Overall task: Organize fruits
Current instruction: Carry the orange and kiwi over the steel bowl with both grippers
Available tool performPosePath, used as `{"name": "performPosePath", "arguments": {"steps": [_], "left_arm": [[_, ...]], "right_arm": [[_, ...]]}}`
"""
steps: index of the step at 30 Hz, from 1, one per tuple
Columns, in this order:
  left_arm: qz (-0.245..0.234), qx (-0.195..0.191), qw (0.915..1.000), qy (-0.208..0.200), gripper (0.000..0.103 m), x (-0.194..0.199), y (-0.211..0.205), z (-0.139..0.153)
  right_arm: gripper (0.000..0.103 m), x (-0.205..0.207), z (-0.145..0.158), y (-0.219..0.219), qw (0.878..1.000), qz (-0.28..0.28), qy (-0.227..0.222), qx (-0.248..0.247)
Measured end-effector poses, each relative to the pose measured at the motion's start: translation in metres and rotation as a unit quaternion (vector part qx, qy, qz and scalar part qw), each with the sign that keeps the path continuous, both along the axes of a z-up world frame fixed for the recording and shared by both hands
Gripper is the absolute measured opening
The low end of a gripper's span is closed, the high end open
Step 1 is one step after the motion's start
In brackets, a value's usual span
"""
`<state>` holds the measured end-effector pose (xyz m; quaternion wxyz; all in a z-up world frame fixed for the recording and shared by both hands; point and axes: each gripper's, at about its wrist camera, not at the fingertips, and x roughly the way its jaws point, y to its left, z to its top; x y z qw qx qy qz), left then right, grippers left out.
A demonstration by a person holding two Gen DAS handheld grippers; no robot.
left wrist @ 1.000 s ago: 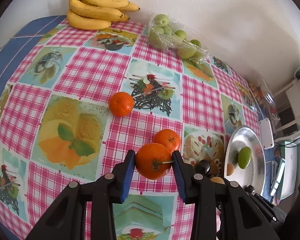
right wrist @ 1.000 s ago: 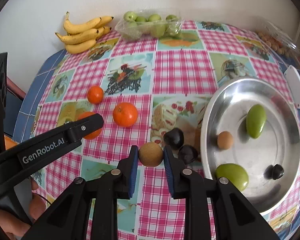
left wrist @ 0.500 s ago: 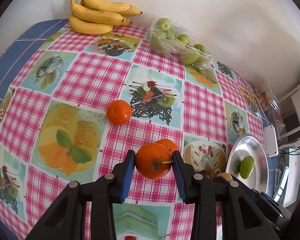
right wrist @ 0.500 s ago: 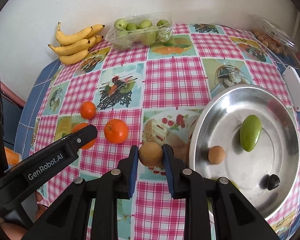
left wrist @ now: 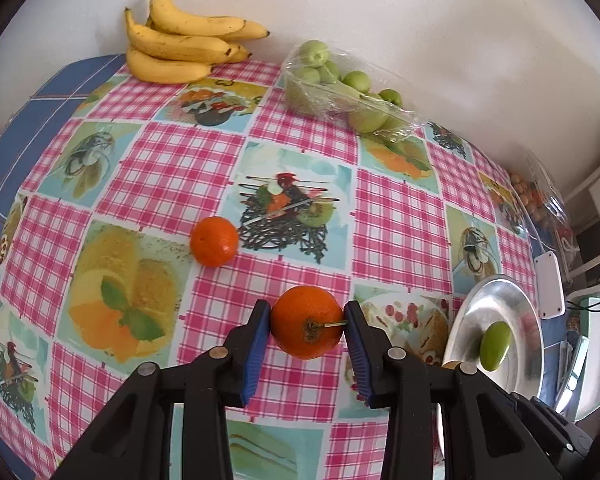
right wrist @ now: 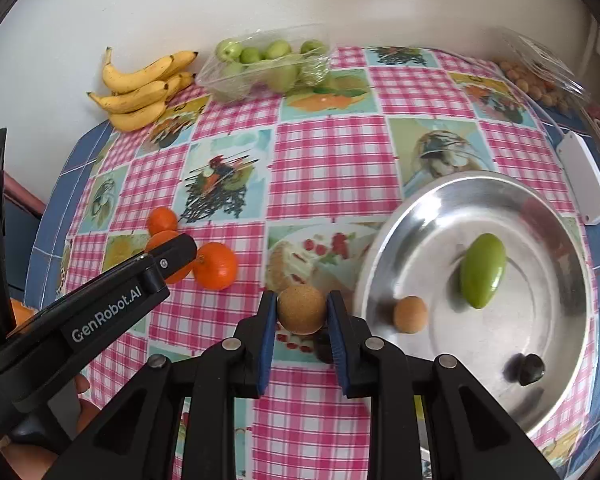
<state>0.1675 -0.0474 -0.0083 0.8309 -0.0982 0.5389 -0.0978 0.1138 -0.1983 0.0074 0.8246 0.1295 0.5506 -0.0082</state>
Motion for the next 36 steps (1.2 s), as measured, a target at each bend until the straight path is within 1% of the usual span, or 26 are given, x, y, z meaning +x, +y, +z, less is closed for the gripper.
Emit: {"name": "performPosePath", "arguments": {"steps": [9,16,25,31,36], "left_arm": [[-0.021,0.006,0.9996,-0.016,0.04,-0.006,-0.029,0.009],[-0.057,0.014,0.998,-0.023,0.04,-0.016,-0.065,0.012],[-0.12,0.023,0.9921,-0.029,0.04,-0.039,-0.124,0.011],[-0.16,0.028,0.9862,-0.03,0.04,-0.055,-0.16,0.008],[-0.18,0.028,0.983,-0.026,0.04,-0.064,-0.175,0.004]], "right_arm": [[0.027,-0.008,0.008,-0.032,1.0,-0.025,-0.005,-0.005],[0.027,-0.018,0.006,-0.07,0.998,-0.064,0.0,-0.007],[0.027,-0.041,-0.004,-0.135,0.992,-0.127,0.017,-0.014],[0.027,-0.054,-0.002,-0.162,0.988,-0.153,0.019,-0.018],[0.027,-0.061,0.001,-0.175,0.986,-0.165,0.017,-0.022]]}}
